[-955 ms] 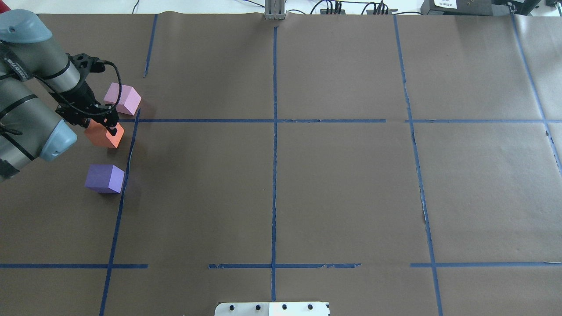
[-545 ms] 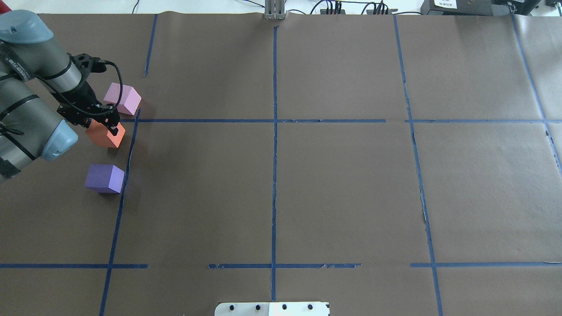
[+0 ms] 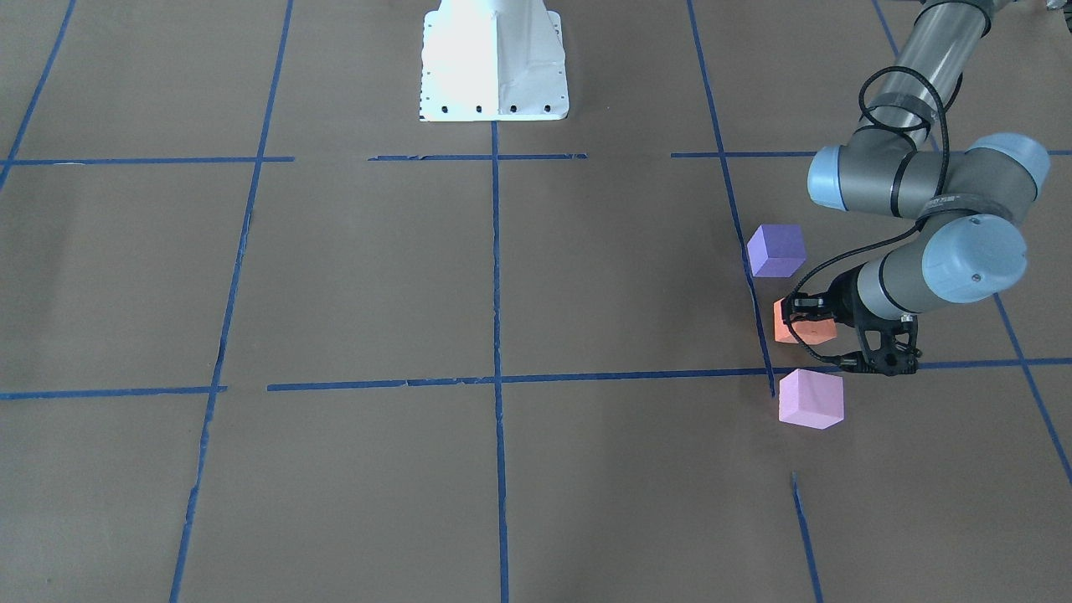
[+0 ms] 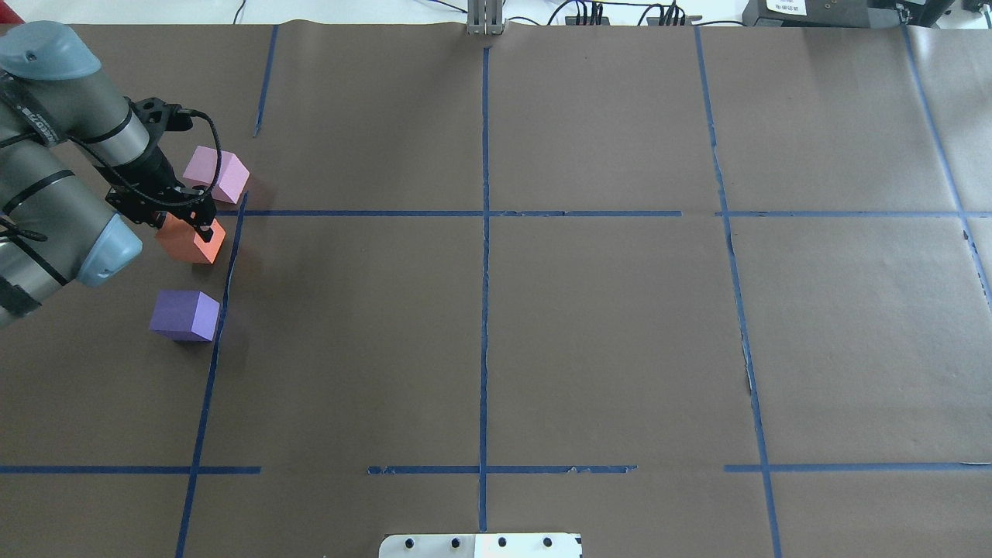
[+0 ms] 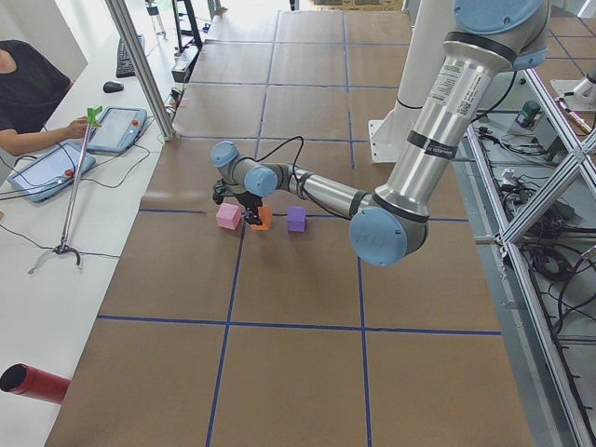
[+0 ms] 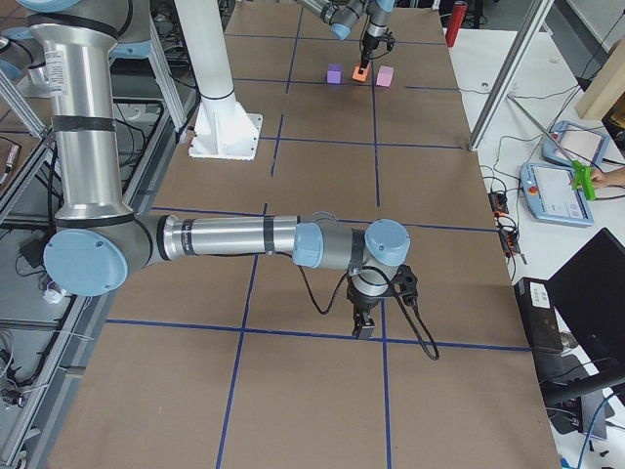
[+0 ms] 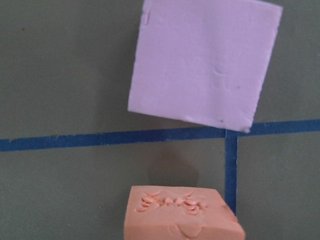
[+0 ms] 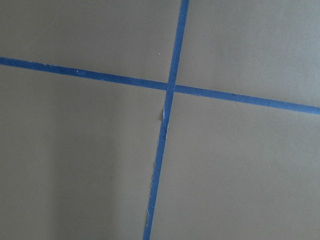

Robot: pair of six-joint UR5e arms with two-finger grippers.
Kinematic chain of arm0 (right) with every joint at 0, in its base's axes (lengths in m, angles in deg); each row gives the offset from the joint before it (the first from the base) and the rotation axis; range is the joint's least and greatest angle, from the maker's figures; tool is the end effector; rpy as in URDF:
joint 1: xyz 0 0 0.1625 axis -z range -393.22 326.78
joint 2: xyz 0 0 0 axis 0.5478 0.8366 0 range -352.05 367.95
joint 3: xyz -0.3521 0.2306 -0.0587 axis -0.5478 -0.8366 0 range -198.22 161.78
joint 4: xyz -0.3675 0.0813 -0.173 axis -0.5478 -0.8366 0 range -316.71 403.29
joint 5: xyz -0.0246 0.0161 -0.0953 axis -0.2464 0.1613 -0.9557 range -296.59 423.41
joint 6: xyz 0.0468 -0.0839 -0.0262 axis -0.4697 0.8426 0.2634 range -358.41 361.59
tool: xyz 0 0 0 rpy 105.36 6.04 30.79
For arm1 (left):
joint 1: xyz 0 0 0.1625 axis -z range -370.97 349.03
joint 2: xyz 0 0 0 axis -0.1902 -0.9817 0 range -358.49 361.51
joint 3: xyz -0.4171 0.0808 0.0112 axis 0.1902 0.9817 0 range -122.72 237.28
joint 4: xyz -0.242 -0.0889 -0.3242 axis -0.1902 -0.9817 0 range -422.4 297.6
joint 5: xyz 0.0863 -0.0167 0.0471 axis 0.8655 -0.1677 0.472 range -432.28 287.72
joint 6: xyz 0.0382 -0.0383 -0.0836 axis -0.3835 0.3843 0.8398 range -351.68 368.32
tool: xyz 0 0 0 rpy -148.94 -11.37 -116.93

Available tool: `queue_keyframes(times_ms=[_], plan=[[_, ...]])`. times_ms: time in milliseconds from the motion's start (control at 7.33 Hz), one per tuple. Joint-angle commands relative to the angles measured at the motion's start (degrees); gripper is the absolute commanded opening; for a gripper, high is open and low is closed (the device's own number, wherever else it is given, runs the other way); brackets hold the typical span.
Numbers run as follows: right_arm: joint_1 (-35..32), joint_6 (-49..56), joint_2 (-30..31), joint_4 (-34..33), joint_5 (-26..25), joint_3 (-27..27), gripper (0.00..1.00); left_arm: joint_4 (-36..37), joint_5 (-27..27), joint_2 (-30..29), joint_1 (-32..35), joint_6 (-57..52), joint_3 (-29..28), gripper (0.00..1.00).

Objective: Arrange blocks in a line
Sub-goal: 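Lower the orange cube between the pink and purple cubes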

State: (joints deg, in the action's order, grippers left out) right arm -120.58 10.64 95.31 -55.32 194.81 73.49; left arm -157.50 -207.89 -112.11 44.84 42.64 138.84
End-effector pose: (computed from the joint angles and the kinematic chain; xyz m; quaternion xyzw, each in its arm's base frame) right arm 0.0442 -0.5070 0.6392 -0.0150 -0.3547 -0.0820 0.9313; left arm 0.3232 -0.5862 0.4799 -0.0806 0.4067 0.0673 0.9075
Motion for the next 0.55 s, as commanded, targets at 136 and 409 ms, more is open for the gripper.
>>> queue_keyframes(times_ms=[136,409], plan=[[0.00,0.00,0.00,0.00,0.00,-0.04,1.00,-0.09,-0.10,0.24,-0.44,0.22,0.00,0.44],[0.00,0.00,0.00,0.00,0.00,-0.04,1.00,-0.09,-0.10,0.42,-0.44,-0.04,0.00,0.95]])
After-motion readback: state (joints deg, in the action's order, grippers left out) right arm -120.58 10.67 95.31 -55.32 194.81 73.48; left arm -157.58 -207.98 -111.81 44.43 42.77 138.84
